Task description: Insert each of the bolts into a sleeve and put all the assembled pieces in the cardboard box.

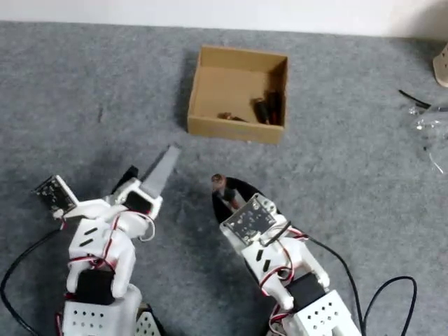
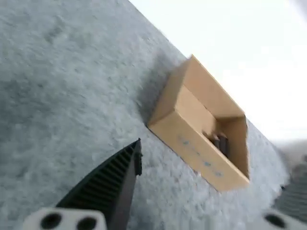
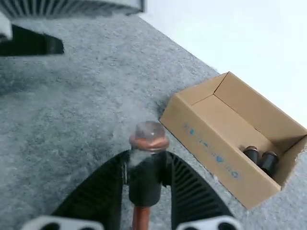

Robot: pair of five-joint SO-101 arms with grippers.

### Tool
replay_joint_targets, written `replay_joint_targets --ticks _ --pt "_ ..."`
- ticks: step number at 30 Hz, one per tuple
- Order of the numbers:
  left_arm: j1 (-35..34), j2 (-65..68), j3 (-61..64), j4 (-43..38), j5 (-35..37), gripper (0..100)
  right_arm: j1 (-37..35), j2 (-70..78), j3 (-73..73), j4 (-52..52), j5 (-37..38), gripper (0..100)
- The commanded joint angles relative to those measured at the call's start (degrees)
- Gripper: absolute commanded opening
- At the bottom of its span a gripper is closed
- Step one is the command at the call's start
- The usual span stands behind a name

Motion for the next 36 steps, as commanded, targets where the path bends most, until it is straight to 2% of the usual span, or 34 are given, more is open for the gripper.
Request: replay_joint_targets --ticks 1,4,6,10,14,19,25,36 --pt "-2.8 -0.7 -1.7 -1.6 -4.4 25 3.5 -1.3 5.2 -2.4 0.3 0.5" --pt "-0.7 -0.7 -0.7 -3.1 -11.8 0 4.9 -1.3 5.2 -2.4 0.2 0.5" --pt "1.1 -0.7 -0.7 -3.0 -17.8 5 5.8 -1.3 5.5 -2.4 0.2 0.5" --pt "2.2 -0.7 -0.7 -2.8 -26.4 1 6.2 -1.3 5.6 -2.4 0.1 0.5" --pt "2.1 -0.7 0.0 -1.7 -27.9 1 6.8 -1.3 5.7 -2.4 0.1 0.5" --pt "2.1 -0.5 1.5 -1.6 -28.6 1 10.9 -1.3 5.7 -2.2 0.1 0.5" --pt "-5.0 -0.4 -1.7 8.0 -48.9 1 11.7 -0.8 5.7 -1.9 0.1 0.5" --pt "-5.1 -0.4 0.6 4.0 -50.0 1 11.6 -0.7 4.9 0.4 0.0 0.5"
